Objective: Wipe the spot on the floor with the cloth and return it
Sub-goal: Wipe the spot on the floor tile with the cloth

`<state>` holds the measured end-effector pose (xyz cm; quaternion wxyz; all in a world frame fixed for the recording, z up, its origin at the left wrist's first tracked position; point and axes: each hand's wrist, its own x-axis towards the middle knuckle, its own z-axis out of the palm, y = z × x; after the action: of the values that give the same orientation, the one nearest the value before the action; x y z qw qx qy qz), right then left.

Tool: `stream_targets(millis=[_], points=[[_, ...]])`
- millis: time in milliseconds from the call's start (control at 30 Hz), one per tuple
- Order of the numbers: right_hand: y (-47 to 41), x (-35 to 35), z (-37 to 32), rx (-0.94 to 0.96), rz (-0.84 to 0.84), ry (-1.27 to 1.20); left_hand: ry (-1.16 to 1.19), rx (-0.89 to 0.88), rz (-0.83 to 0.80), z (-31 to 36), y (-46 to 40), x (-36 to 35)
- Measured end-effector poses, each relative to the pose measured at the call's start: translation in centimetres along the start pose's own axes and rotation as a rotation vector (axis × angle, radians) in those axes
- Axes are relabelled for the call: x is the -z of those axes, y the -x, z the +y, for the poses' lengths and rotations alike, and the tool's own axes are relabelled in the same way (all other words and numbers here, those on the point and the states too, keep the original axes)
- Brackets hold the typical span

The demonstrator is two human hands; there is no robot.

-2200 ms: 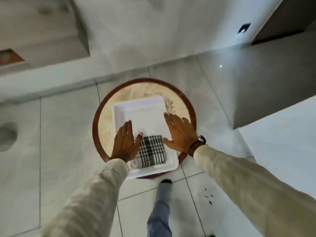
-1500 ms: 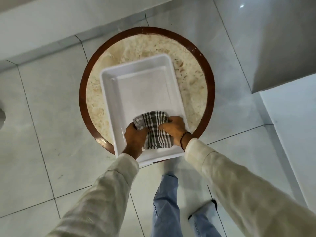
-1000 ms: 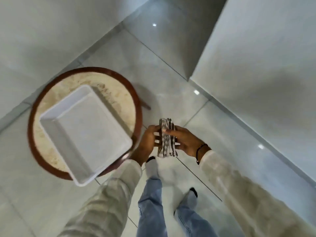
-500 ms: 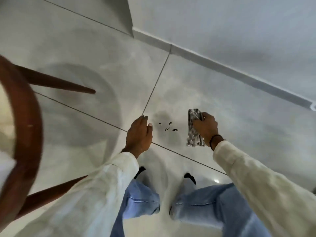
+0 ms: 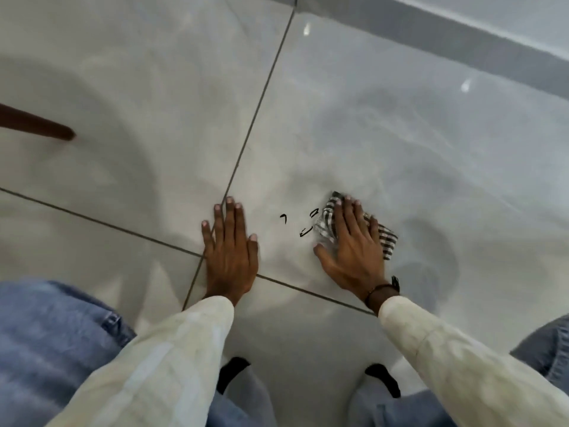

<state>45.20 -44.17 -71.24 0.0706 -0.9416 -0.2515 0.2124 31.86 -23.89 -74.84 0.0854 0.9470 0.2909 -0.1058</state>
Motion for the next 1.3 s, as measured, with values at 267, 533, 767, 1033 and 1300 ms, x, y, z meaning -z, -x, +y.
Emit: stream_targets(millis=[267, 533, 767, 1033, 1300], points=[[2.1, -1.2, 5.1, 0.026, 0.027, 0.06, 0.008, 0.023, 0.108, 0.2, 0.3, -1.0], [3.2, -1.4, 6.4, 0.431, -0.074, 0.194, 0.049, 0.026, 0.146, 0.3, 0.3, -0.8], [1.6, -2.5, 1.1, 0.411, -0.063, 0.141, 0.05, 0.03, 0.136, 0.4, 0.4, -0.6], [-3.6, 0.3, 1.1, 0.174, -0.006, 0.101, 0.041, 0.026, 0.156, 0.3, 0.2, -0.9], [0.4, -0.1, 5.0, 0.604, -0.124, 0.26, 0.046, 0.031, 0.169, 0.2, 0.2, -1.1]])
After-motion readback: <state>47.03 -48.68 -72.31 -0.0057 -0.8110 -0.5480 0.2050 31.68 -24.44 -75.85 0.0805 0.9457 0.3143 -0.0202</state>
